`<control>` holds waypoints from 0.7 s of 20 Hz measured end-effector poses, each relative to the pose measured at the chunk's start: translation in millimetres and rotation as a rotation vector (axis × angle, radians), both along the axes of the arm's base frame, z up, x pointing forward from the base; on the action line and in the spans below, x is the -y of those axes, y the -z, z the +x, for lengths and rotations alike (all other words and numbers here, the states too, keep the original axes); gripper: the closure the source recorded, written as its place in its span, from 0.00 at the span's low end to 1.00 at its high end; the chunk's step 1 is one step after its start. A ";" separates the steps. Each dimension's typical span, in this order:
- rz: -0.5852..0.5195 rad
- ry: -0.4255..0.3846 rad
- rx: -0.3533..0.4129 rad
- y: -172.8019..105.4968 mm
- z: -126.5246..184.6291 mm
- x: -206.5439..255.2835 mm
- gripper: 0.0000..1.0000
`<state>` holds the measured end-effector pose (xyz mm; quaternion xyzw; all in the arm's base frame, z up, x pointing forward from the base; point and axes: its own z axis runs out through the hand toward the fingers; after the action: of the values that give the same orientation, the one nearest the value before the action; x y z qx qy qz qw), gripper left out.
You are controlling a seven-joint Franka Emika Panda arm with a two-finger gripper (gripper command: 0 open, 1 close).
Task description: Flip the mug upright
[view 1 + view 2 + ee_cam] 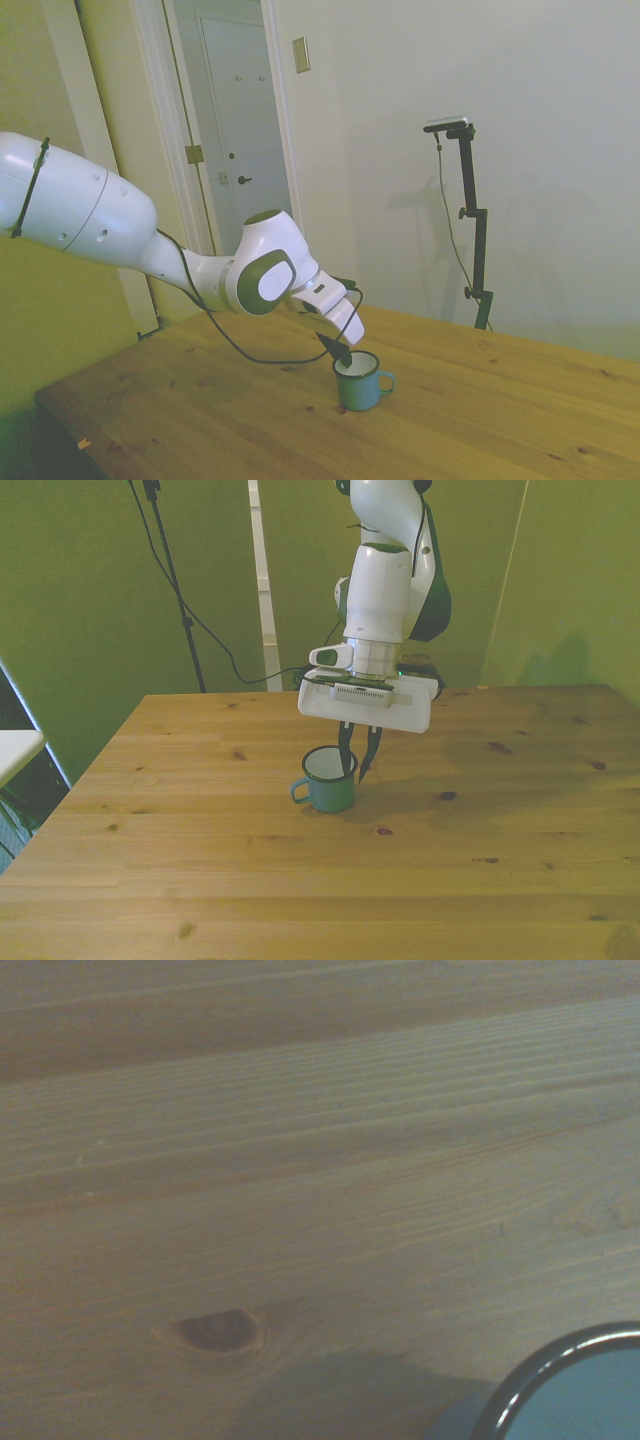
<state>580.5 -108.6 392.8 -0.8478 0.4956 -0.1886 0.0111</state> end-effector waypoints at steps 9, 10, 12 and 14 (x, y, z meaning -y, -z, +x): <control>0.015 0.017 0.046 -33.5 -29.4 13.0 0.00; 0.020 0.014 0.057 -41.1 -37.3 13.2 0.00; 0.024 0.001 0.077 -55.5 -56.5 9.7 0.00; 0.045 -0.017 0.093 -65.0 -77.1 1.2 0.00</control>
<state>503.4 -109.7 457.8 -0.8419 0.4912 -0.2164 0.0548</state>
